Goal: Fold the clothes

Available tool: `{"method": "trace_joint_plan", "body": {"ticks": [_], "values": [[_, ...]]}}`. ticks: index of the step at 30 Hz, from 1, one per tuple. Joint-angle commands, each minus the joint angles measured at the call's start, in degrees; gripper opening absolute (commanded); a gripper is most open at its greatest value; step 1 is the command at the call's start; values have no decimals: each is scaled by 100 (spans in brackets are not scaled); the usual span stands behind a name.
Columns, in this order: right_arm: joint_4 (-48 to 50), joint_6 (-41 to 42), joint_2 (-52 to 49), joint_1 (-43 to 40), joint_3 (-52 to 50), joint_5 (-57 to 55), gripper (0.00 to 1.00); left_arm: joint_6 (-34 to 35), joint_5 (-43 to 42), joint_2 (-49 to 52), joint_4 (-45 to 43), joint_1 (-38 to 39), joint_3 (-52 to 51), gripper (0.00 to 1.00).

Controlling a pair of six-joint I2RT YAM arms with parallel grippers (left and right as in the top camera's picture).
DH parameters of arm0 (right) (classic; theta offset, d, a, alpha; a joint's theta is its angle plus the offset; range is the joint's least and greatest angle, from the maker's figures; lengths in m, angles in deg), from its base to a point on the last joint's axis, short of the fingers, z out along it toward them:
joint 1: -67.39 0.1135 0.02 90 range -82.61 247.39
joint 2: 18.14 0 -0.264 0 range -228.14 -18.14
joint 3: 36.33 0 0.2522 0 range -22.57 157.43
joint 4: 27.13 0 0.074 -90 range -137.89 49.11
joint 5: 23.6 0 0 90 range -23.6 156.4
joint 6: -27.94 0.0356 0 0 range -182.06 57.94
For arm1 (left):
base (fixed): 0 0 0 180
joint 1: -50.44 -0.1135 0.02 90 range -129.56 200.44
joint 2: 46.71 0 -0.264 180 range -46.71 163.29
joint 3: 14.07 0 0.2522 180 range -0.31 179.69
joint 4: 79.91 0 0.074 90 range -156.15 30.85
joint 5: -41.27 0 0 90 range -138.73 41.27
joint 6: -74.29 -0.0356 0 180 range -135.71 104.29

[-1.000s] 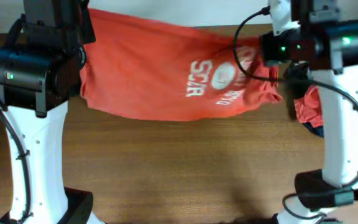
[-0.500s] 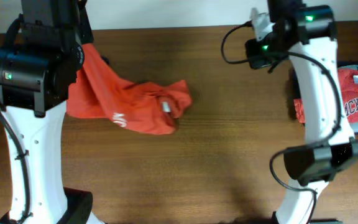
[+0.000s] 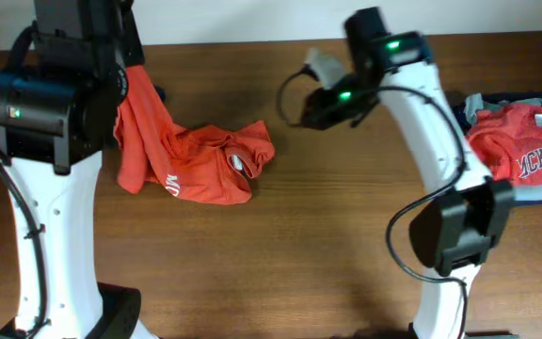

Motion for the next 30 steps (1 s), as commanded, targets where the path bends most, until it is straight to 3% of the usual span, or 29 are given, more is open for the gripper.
{"method": "trace_joint_plan", "body": {"ticks": [1,7,18,30], "values": [[544,85,15,450,-251,234,56,-74,-42,70,0,-37,66,1],[1814,824,-151,1001,-678,-76,59,-74,-42,70,0,-37,66,1],[2885,2787,-876,1690,-678,-1412,59,-72,-46,70,7,-37,66,1],[3152,2977,-1143,1932,-684,-2293,62,-72,-52,74,105,-37,66,1]]}}
